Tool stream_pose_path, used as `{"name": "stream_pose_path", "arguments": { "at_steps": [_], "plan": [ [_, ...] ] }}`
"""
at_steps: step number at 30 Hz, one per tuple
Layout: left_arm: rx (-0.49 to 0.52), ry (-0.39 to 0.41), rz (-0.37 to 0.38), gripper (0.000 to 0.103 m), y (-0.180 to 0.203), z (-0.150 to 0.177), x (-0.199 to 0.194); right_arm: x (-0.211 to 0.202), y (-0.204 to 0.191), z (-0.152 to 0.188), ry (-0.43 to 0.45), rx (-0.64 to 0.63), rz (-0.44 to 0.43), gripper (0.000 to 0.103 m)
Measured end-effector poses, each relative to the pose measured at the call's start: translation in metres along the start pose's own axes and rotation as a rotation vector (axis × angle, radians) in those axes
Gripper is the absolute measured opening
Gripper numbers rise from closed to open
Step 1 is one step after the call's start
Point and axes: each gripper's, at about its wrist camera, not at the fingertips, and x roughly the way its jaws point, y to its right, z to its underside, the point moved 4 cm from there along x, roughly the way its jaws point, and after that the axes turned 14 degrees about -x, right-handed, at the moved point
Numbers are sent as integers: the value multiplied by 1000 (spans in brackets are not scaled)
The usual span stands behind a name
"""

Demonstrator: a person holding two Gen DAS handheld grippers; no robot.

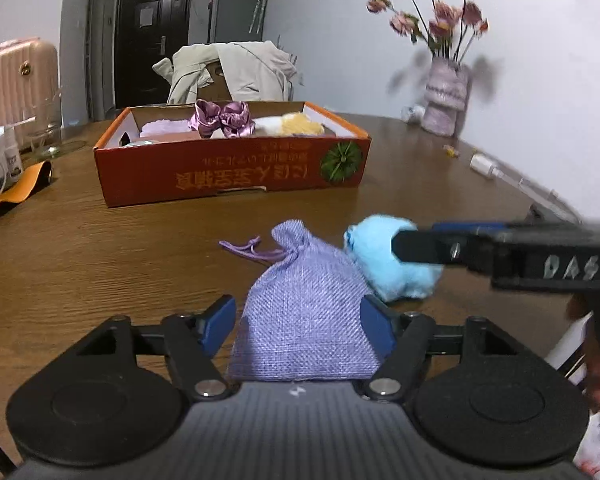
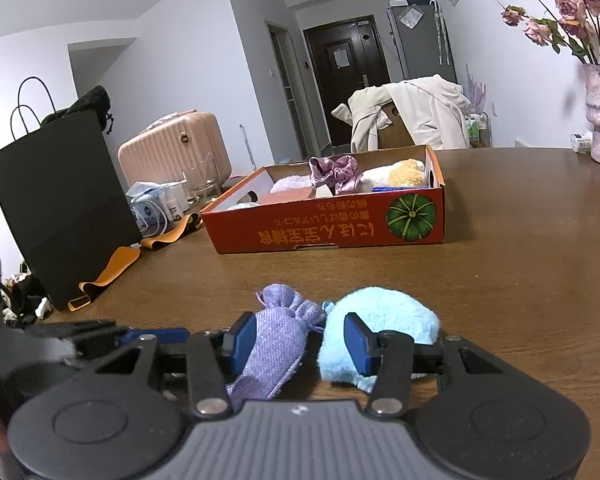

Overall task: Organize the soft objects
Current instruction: 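Move both open tools back over the lavender pouch, then close both tools on the lavender drawstring pouch and lift it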

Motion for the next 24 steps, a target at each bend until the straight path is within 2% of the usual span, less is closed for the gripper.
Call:
{"name": "stream_pose_path", "arguments": {
  "at_steps": [4, 8, 11, 13, 16, 17, 19, 22, 24],
  "plan": [
    [-23, -5, -24, 70, -17, 0, 3, 8, -3, -3, -15, -12, -13, 47],
    [-107, 33, -111, 70, -60, -6, -8, 21, -9, -7, -30, -25, -37, 47],
    [-213, 32, -42, 70, -83, -11, -19, 38, -13, -10, -47, -25, -68, 48],
    [-251, 25, 16, 70, -85, -13, -20, 51, -17, -11, -58, -23, -87, 48],
    [-279, -11, 63, 70, -83, -11, -11, 69, -20, -11, -77, -16, -100, 48],
    [-281, -17, 69, 70, -81, -11, -8, 74, -19, -10, -81, -19, -88, 50],
    [-280, -23, 89, 70, -78, -11, -5, 79, -14, -10, -68, -16, -65, 69],
    [-269, -21, 102, 62, -73, -13, 3, 87, -1, -9, -73, 25, -54, 70],
    [-275, -31, 114, 51, -73, -16, 9, 89, 4, -9, -68, 46, -73, 70]
  ]
}}
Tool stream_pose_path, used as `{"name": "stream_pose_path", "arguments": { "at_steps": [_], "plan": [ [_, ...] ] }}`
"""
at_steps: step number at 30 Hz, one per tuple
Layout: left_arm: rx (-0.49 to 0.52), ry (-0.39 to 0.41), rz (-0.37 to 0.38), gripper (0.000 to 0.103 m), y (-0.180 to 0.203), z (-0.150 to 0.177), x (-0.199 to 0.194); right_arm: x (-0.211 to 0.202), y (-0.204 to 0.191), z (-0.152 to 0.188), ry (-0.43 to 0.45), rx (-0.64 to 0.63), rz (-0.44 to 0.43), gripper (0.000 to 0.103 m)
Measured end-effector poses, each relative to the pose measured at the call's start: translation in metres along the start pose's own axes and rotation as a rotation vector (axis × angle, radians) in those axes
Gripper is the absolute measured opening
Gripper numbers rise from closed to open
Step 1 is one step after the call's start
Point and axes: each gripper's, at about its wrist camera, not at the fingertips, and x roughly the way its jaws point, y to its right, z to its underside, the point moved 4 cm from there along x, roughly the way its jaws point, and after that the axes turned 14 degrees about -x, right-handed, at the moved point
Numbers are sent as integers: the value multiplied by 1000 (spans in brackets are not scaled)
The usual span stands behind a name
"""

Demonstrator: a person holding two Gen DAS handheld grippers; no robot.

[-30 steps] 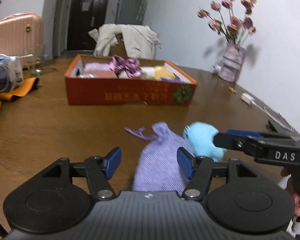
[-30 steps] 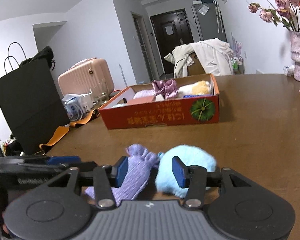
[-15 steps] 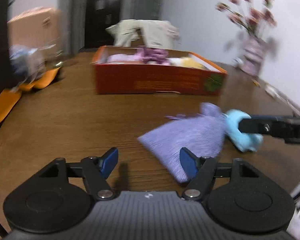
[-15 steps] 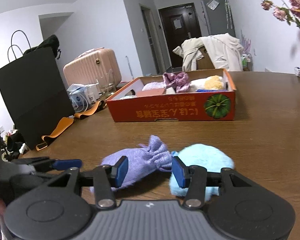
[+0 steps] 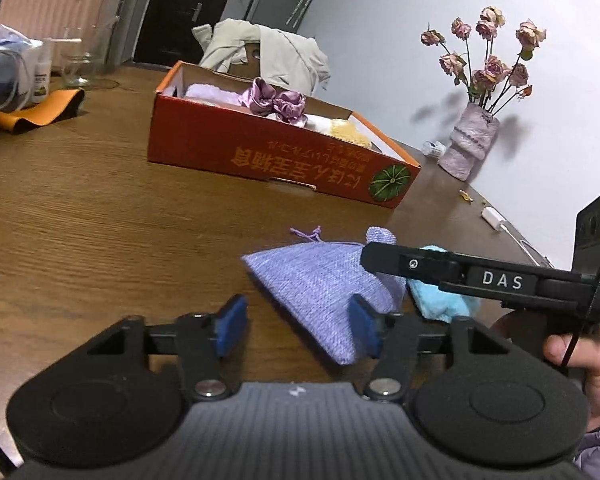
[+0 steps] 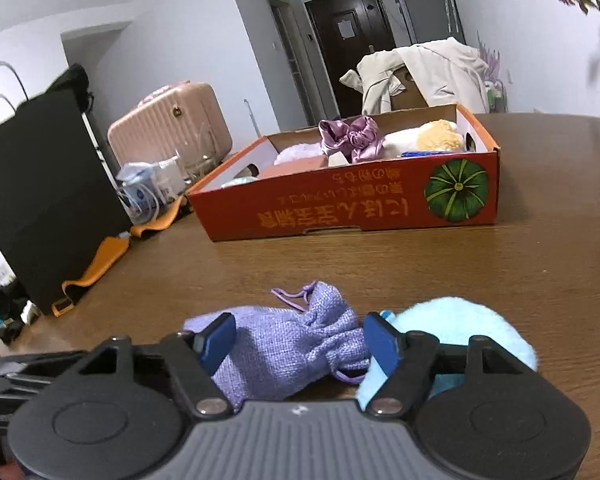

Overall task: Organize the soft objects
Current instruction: 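Close both tools on the lavender drawstring pouch and lift it, then carry the lavender pouch into the box and open both tools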

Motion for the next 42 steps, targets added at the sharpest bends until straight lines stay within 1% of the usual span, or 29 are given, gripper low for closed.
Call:
{"name": "stream_pose_path", "arguments": {
  "at_steps": [2, 3, 5, 7, 10, 12, 13, 15, 16, 18, 20, 21, 22, 23, 24, 27, 29, 31, 36, 39, 42],
  "plan": [
    [-16, -7, 4, 46, -2, -3, 5, 2, 1, -2, -2, -9, -6, 70],
    [-26, -7, 4, 41, -4, -5, 7, 3, 0, -3, -5, -21, -9, 70],
    [-40, -10, -3, 35, -8, -8, 10, 7, -1, -3, -13, -30, -26, 70],
    [-55, -5, -23, 35, -14, -11, 13, 12, -2, -4, -21, -26, -48, 69],
    [-66, -3, -19, 34, -19, -16, 13, 17, -4, -6, -18, -36, -57, 69],
    [-58, 1, -16, 30, -19, -18, 15, 20, -5, -8, -18, -36, -61, 68],
    [-59, -1, -13, 29, -19, -18, 15, 21, -5, -8, -19, -37, -65, 65],
    [-59, -3, -3, 19, -18, -20, 17, 24, -6, -10, -21, -38, -78, 59],
    [-55, -3, 1, 17, -18, -20, 18, 25, -7, -10, -22, -37, -84, 55],
    [-35, 5, 3, 12, -17, -21, 19, 26, -8, -11, -26, -45, -95, 51],
    [-21, 5, 4, 11, -16, -21, 19, 28, -11, -11, -31, -61, -101, 44],
    [-19, 2, 3, 10, -15, -20, 19, 28, -12, -10, -37, -69, -107, 40],
    [-17, 3, 1, 10, -16, -20, 19, 28, -14, -10, -43, -73, -112, 30],
    [-14, 5, -1, 10, -16, -20, 19, 28, -16, -10, -57, -86, -111, 23],
    [-15, 3, 2, 10, -16, -20, 18, 29, -20, -9, -75, -108, -106, 22],
    [-2, 12, -1, 9, -12, -20, 14, 25, -28, -9, -64, -148, -76, 19],
    [5, 20, 7, 9, -9, -22, 10, 19, -31, -11, -40, -161, -63, 19],
    [11, 46, 28, 9, -4, -29, 1, 9, -33, -17, 3, -169, -54, 19],
    [67, 135, 102, 9, 22, -62, -19, -21, -26, -47, 149, -147, -42, 19],
    [109, 168, 144, 9, 43, -91, -16, -31, -15, -73, 203, -165, -19, 19],
    [128, 171, 165, 9, 58, -116, 2, -35, 4, -102, 229, -178, 7, 19]
  ]
}}
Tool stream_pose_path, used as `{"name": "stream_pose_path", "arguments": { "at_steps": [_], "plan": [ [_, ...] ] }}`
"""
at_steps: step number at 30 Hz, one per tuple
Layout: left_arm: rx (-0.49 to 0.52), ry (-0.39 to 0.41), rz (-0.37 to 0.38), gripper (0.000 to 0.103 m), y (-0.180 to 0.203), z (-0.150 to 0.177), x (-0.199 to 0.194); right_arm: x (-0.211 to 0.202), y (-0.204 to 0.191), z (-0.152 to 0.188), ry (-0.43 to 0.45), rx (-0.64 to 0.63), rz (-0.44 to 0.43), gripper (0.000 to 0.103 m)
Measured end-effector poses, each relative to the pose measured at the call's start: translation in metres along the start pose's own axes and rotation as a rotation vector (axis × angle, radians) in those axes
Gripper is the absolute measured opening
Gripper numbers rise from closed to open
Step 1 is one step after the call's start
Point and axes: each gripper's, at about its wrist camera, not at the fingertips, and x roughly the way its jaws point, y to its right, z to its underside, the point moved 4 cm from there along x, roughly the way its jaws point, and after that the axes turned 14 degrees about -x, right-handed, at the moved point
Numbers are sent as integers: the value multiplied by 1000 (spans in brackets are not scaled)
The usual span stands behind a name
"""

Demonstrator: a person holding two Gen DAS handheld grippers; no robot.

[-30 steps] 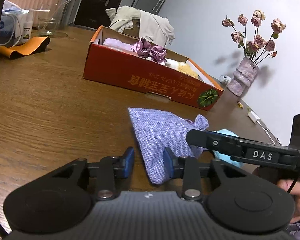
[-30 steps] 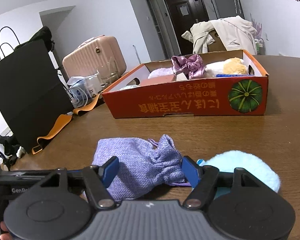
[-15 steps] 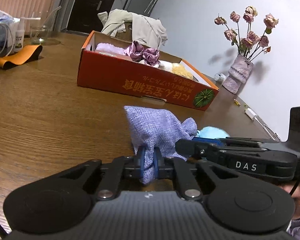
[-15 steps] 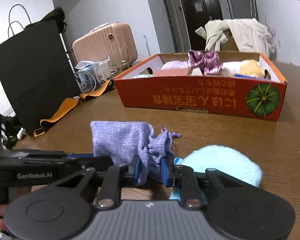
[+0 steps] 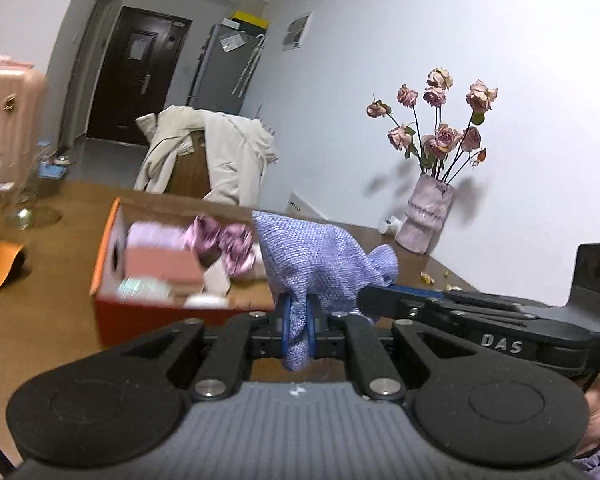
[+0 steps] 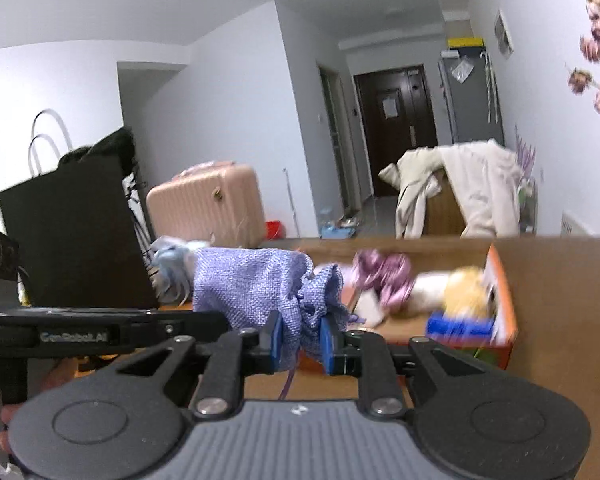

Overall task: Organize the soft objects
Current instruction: 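Carry the lavender pouch into the box and open both tools, then move both open tools back over the light-blue plush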

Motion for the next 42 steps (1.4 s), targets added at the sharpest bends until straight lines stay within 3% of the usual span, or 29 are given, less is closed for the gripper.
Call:
{"name": "stream_pose_path", "arguments": {
  "at_steps": [4, 9, 15, 18, 20, 23, 26, 28, 34, 37, 42],
  "plan": [
    [-27, -42, -6, 9, -4, -24, 50, 28, 34, -16, -31, 17, 14, 20],
    [-53, -138, -68, 9, -26, -39, 121, 90, 83, -7, -135, 124, -4, 20],
    [-24, -259, -166, 11, -53, -24, 180, 147, 109, 25, -298, 185, -6, 23],
    [-9, -269, -183, 16, -63, -16, 187, 159, 114, 38, -338, 200, 5, 27],
    [-10, -264, -184, 20, -64, -17, 186, 162, 112, 41, -353, 175, 14, 27],
    [-4, -234, -207, 33, -64, -22, 179, 163, 108, 38, -356, 168, 7, 36],
    [13, -194, -217, 34, -56, -29, 164, 148, 106, 26, -327, 150, 25, 44],
    [24, -169, -212, 34, -50, -36, 152, 132, 108, 15, -297, 128, 57, 51],
    [80, -80, -221, 42, -27, -48, 100, 76, 105, -13, -203, 113, 100, 55],
    [99, -39, -233, 47, -17, -47, 71, 45, 93, -21, -164, 73, 107, 63],
    [127, 39, -230, 65, 2, -31, 15, -5, 63, -26, -99, 12, 116, 65]
  ]
}}
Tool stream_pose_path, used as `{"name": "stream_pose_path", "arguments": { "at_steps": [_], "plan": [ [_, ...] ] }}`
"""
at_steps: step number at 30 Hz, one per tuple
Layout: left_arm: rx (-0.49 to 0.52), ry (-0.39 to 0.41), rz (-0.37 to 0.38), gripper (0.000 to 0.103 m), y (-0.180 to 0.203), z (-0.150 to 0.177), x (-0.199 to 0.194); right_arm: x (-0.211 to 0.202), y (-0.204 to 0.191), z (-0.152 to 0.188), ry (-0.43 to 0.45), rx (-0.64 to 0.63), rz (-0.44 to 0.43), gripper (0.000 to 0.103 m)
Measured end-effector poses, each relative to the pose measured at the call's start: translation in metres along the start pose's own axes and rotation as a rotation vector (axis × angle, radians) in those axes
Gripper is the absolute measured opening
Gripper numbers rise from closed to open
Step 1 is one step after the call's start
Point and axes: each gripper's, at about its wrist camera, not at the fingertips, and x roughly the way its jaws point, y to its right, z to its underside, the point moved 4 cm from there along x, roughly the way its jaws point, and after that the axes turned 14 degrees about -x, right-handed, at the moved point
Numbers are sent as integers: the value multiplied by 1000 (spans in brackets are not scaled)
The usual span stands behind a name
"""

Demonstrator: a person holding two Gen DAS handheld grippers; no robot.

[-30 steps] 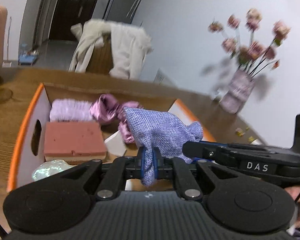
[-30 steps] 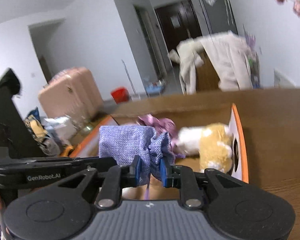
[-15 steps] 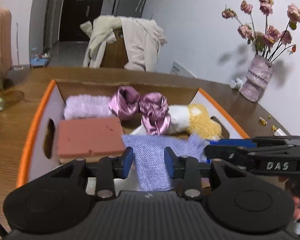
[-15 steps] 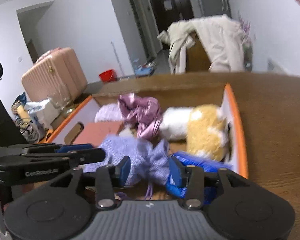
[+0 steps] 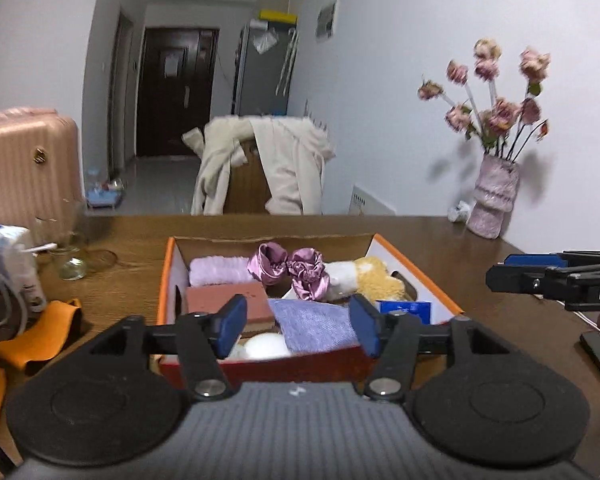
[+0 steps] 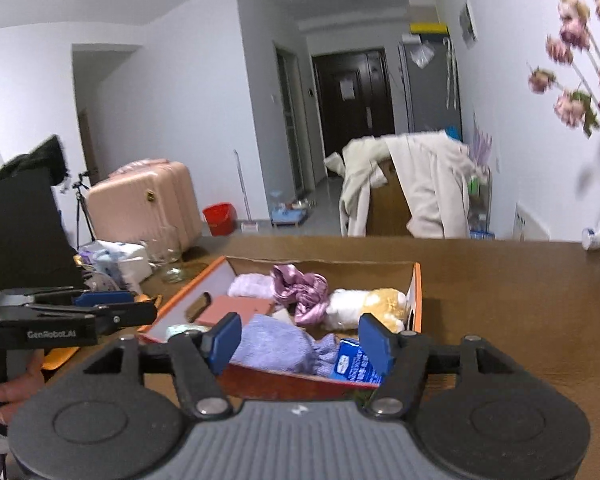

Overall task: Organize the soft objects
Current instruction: 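Move both open tools back over the light-blue plush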

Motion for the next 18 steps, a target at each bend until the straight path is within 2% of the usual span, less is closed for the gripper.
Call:
{"name": "stream_pose_path", "arguments": {
  "at_steps": [2, 5, 13, 18],
  "plan": [
    [20, 37, -16, 71, 5, 11, -22, -22, -10, 4, 32, -3, -9, 70],
    [32, 56, -49, 71, 10, 32, -45, -47, -24, 18, 62, -6, -22, 71],
    [-9, 5, -49, 77, 12, 91, -88, -81, -57, 79, 23, 27, -54, 72],
    [-8, -39, -80, 79, 10, 112, -89, -88, -62, 108, -2, 72, -60, 73]
  ]
}}
